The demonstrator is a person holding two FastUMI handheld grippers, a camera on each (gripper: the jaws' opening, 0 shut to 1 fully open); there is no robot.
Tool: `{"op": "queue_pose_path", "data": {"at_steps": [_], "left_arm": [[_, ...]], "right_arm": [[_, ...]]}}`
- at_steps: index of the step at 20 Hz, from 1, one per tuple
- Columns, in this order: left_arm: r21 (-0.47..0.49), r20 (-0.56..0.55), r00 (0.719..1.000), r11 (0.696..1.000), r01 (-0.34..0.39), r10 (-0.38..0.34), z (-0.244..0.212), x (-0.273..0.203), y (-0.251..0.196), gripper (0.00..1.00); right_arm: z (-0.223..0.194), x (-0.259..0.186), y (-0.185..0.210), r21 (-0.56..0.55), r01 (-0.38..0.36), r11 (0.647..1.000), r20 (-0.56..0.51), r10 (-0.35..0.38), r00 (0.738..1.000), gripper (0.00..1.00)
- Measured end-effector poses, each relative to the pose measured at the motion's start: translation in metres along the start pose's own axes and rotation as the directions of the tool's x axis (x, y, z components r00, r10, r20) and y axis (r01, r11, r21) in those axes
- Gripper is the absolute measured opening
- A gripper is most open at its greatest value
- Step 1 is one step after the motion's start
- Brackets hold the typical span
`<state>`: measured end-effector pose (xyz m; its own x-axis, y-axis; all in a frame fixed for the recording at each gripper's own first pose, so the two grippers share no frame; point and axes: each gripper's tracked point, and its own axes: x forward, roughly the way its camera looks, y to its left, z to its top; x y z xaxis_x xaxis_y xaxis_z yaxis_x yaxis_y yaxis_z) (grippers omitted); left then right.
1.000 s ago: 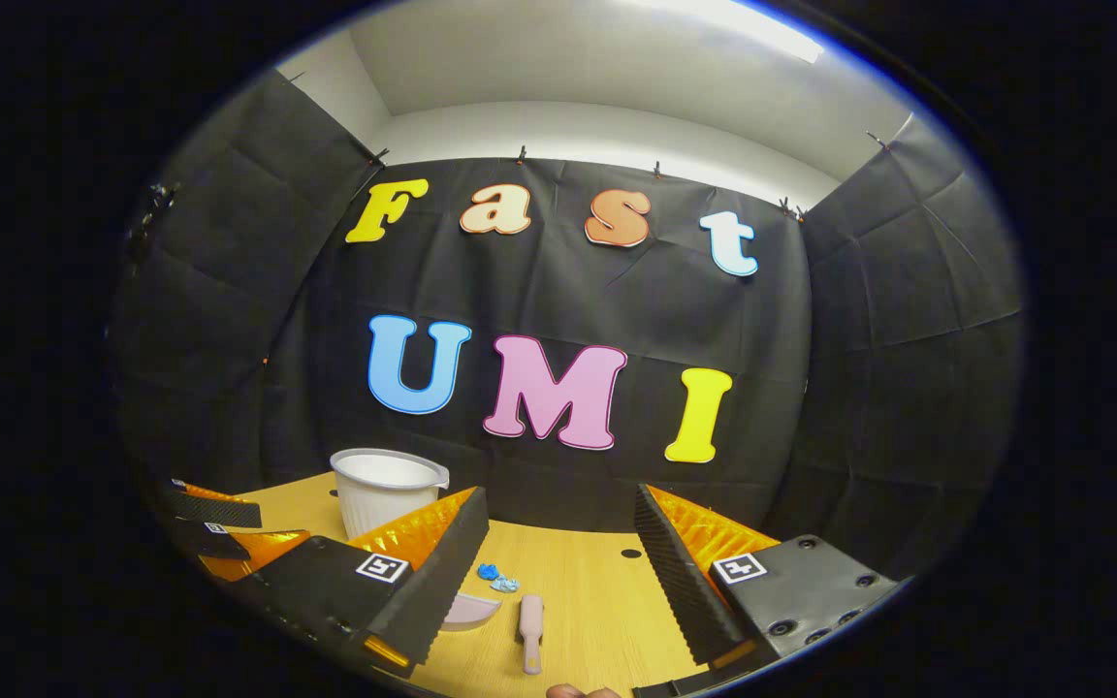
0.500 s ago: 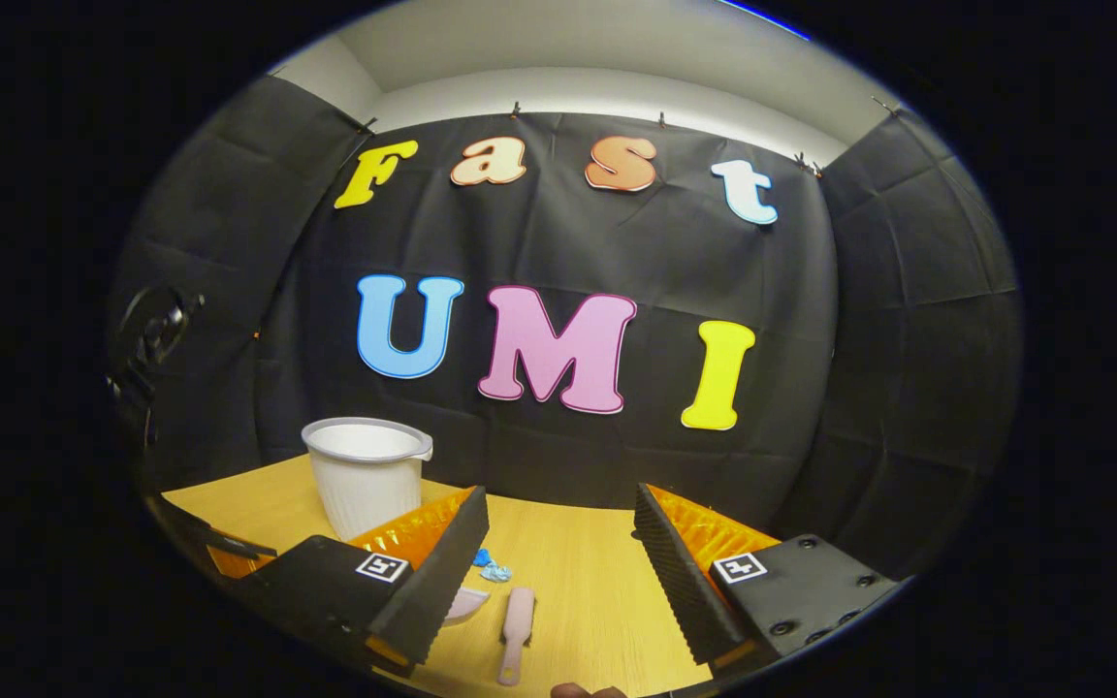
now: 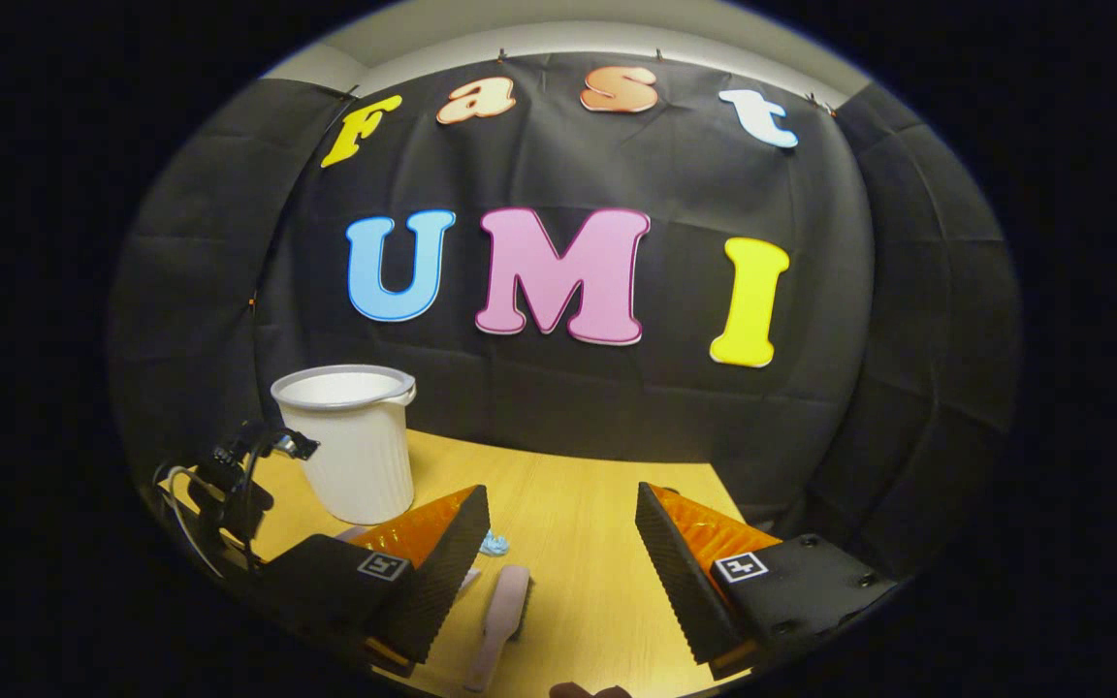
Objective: Pick up the small broom and dustpan from the desktop, sweep the trash into the dustpan with the broom, and then empty the trash into the garbage bin.
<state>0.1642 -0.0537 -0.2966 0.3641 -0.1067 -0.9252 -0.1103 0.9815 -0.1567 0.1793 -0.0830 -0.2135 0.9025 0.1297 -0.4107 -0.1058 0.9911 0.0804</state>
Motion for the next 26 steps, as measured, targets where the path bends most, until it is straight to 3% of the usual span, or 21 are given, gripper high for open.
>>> {"op": "queue_pose_path", "data": {"at_steps": [8, 9, 11, 13, 14, 16, 19, 23, 26], "left_arm": [[0.051, -0.192, 0.979, 0.997, -0.055, 0.063, 0.017, 0.041, 0.001, 0.75], [0.048, -0.218, 0.974, 0.997, -0.055, 0.064, 0.016, 0.045, 0.001, 0.63], [0.050, -0.251, 0.967, 0.998, -0.031, 0.043, 0.016, 0.049, 0.000, 0.58], [0.041, -0.272, 0.962, 0.999, -0.026, 0.037, 0.017, 0.054, 0.001, 0.46], [0.054, -0.280, 0.960, 0.998, -0.011, 0.025, 0.017, 0.055, 0.000, 0.37], [0.109, -0.291, 0.957, 0.994, 0.017, 0.016, 0.017, 0.053, 0.001, 0.31], [0.138, -0.296, 0.955, 0.989, 0.051, -0.008, 0.019, 0.052, 0.003, 0.30], [0.189, -0.248, 0.967, 0.977, 0.099, -0.050, 0.018, 0.053, 0.005, 0.30], [0.218, -0.195, 0.976, 0.967, 0.135, -0.093, 0.016, 0.054, 0.008, 0.29]], "right_arm": [[-0.046, 0.027, -0.021, 0.076, 0.006, 0.997, -0.163, 0.006, 0.987, 0.98], [-0.052, 0.027, -0.022, 0.064, 0.009, 0.998, -0.180, 0.002, 0.984, 0.98], [-0.056, 0.025, -0.024, 0.042, 0.010, 0.999, -0.203, -0.001, 0.979, 0.98], [-0.063, 0.025, -0.023, 0.036, 0.017, 0.999, -0.233, -0.008, 0.972, 0.94], [-0.067, 0.025, -0.023, 0.032, 0.026, 0.999, -0.255, -0.017, 0.967, 0.98], [-0.081, 0.024, -0.018, 0.033, 0.040, 0.999, -0.326, -0.027, 0.945, 0.98], [-0.113, 0.014, 0.002, 0.066, 0.058, 0.996, -0.468, -0.020, 0.884, 0.98], [-0.162, -0.014, 0.023, 0.067, 0.056, 0.996, -0.694, 0.007, 0.720, 0.99], [-0.181, -0.009, 0.038, 0.146, 0.123, 0.982, -0.749, 0.028, 0.662, 1.00]]}}
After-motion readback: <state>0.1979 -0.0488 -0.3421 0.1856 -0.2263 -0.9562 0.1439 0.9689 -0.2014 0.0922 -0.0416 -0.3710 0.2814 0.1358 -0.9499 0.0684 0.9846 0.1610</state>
